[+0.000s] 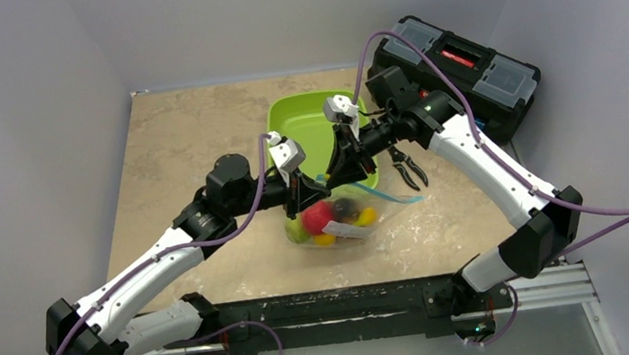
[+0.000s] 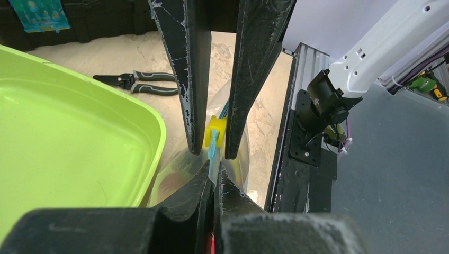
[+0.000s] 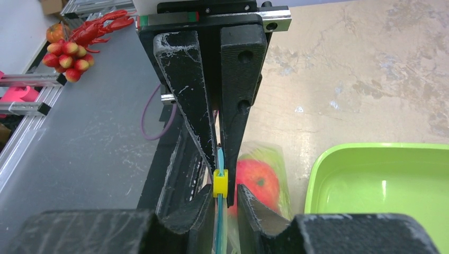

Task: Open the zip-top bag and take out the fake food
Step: Unzip the zipper food storage bag at the center of the board.

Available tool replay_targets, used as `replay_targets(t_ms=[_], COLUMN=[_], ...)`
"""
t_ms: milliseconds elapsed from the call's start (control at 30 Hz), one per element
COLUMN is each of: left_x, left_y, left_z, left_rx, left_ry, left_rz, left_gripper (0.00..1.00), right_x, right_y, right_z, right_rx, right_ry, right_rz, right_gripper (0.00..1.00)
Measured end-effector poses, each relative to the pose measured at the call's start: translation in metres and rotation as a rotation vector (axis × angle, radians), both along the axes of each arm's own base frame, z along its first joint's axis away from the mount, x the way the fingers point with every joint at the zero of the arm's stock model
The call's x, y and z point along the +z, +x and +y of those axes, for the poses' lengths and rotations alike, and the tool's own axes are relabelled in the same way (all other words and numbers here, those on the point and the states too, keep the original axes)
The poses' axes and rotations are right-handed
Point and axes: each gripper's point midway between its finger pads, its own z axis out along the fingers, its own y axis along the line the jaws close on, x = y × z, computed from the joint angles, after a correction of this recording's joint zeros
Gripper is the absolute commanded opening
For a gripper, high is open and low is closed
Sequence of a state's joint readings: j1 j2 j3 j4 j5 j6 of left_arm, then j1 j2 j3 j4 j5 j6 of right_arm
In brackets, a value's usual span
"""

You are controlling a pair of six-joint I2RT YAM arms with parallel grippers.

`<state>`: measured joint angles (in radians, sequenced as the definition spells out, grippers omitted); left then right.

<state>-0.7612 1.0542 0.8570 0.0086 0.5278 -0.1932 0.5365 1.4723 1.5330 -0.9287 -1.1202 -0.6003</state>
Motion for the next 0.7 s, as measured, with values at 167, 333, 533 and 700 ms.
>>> replay_targets(t_ms=[167, 333, 533, 700], left_x=[-0.001, -0.002, -0.004, -0.004], left_y=[0.0, 0.0, 0.0, 0.001], left_z=[0.0, 0.001, 0.002, 0.002], left_rx=[0.001, 0.005, 0.01, 0.014], left_ry=[0.002, 0.008, 0.013, 0.013], left_rz=[0.003, 0.008, 0.012, 0.013], left_gripper=[0.0, 0.0, 0.0, 0.0], right_x=[0.0, 0.006, 0.014, 0.014], right_y=[0.0, -0.001, -0.002, -0.002], right_z=[0.0, 0.0, 0.002, 0.002], right_rx=[0.001, 0.005, 0.015, 0.009], right_ry=[0.001, 0.01, 0.03, 0.026], right_rz=[0.001, -0.003, -0.013, -0.004], right_gripper=[0.25, 0.25, 0.1, 0.0])
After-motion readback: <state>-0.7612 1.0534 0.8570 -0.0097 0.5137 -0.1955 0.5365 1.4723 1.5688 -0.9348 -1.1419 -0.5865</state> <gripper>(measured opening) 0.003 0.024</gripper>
